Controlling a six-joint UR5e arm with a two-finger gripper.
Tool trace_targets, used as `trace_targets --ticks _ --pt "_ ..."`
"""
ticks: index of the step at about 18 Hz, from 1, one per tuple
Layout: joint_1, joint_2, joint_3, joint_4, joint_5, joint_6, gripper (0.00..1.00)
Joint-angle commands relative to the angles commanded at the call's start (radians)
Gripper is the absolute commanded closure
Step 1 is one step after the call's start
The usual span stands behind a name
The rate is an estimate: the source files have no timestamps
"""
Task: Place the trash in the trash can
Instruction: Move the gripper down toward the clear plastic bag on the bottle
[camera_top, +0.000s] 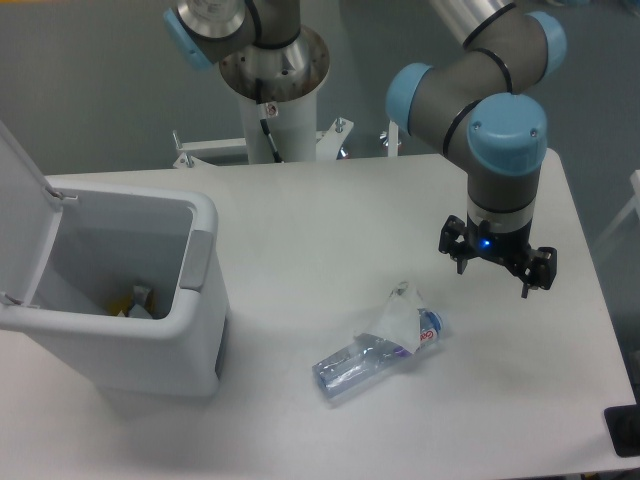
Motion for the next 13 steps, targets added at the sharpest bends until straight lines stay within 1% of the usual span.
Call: trace_targets --ticks 3,5,7,10,11,13 --pt "0.000 -0.003 0.000 0.003 -0.006 -0.009 0.00" --pt "0.000 0.000 -0.011 0.003 -0.017 -0.011 0.00" --pt "0.000 0.014 -0.063 0.020 -0.037 -0.011 0.00" --pt "-0.005 0.040 -0.167 0.116 -0.048 -0.018 0.00" --pt "-0.009 0.043 -0.192 0.133 -0.048 -0.035 0.00" --pt "-0.012 0.049 -0.224 0.140 -0.048 -0.029 0.00"
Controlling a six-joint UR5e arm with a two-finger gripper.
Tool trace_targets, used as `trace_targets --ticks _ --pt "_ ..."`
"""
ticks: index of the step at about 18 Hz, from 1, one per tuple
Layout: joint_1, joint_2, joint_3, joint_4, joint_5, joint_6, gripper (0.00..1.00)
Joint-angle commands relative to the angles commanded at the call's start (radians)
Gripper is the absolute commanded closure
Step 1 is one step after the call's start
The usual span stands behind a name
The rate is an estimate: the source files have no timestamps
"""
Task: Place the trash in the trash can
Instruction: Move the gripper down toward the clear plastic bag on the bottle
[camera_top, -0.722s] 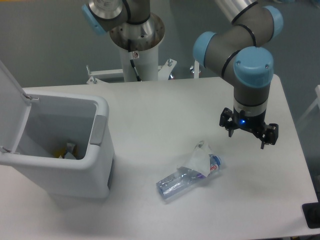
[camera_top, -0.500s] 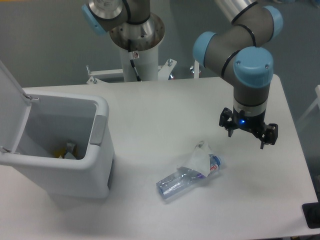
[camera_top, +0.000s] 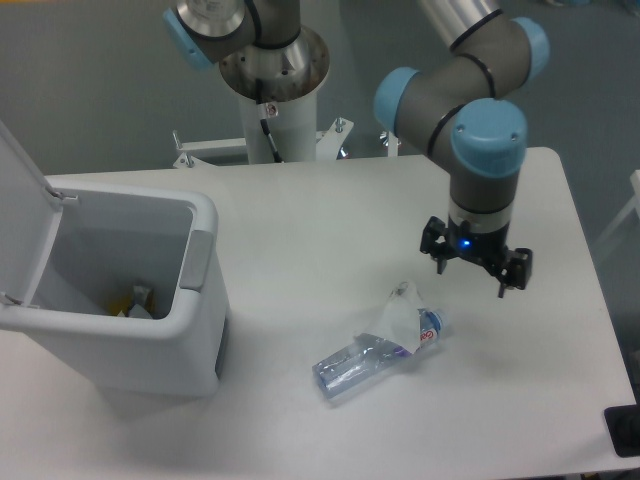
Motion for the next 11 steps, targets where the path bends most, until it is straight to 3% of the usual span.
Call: trace_targets --ticks 5,10,11 --pt "-0.049 0.003 -0.069 0.000 0.003 0.002 0.00" --pt "-0.071 -0.002 -0.069 0.002 0.003 0.006 0.00" --pt "-0.072 -0.002 -0.069 0.002 0.003 0.005 0.08"
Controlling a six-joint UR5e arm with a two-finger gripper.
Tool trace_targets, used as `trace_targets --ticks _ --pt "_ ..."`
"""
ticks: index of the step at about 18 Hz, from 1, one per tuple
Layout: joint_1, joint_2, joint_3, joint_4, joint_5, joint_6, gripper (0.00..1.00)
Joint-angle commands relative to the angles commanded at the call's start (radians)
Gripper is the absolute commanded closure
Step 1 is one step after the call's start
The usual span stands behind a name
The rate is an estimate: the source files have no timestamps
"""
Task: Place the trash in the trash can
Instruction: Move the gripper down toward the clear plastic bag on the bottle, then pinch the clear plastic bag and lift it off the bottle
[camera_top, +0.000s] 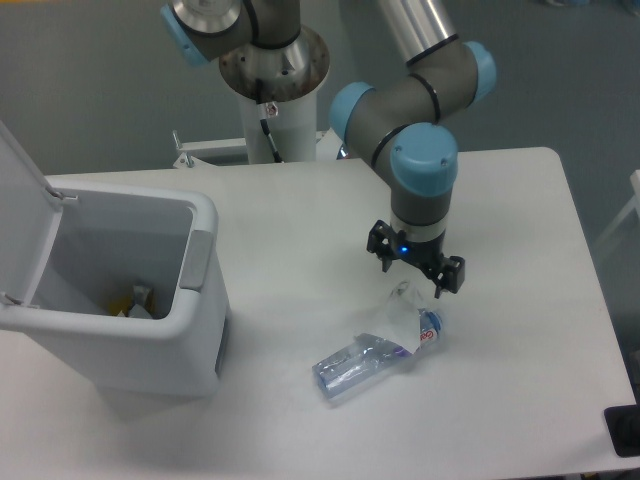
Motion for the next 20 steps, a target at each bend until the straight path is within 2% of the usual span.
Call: trace_targets --ticks 2,5,6,7,14,20 --pt "-0.005 0.000 -0.005 0.000 0.000 0.000 0.51" --pt "-0.006 -0.002 0.000 -0.002 -0.002 0.000 0.88" --pt "-0.006 -0.002 0.003 -0.005 -0.003 0.000 0.96" --pt "-0.006 -0.002 0.006 -0.006 -0.005 0.000 1.00" --pt "-0.008 0.005 0.038 -0.018 -0.037 -0.003 1.00" --pt "0.011 0.012 0.048 -0.020 -0.207 -0.014 1.00"
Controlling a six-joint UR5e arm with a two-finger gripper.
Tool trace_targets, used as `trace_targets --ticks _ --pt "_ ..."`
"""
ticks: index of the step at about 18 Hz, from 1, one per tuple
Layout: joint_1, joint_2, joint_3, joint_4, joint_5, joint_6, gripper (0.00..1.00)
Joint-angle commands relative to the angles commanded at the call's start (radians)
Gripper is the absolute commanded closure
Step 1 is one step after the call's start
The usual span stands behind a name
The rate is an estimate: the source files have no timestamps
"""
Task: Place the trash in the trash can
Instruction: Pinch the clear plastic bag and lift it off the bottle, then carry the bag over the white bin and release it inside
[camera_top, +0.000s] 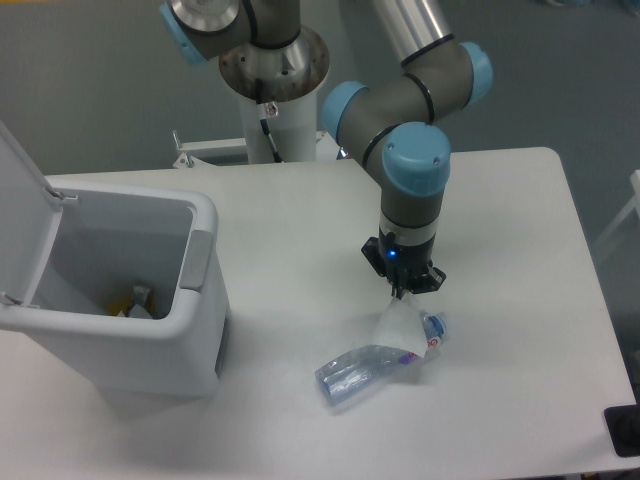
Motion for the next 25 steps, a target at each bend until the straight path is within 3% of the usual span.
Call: trace_targets --ticks 6,9,17,25 --pt "0.035 0.020 0.017 -0.002 -0.167 -0.061 1.00" --pt "0.058 0.050 0.023 -0.032 -0.232 -0.061 1.00" --pt "0.064 0.104 0.127 -0.052 -0.423 -0.247 1.00" --pt "0.035 0.244 0.161 -0.052 -0.565 -0.402 1.00"
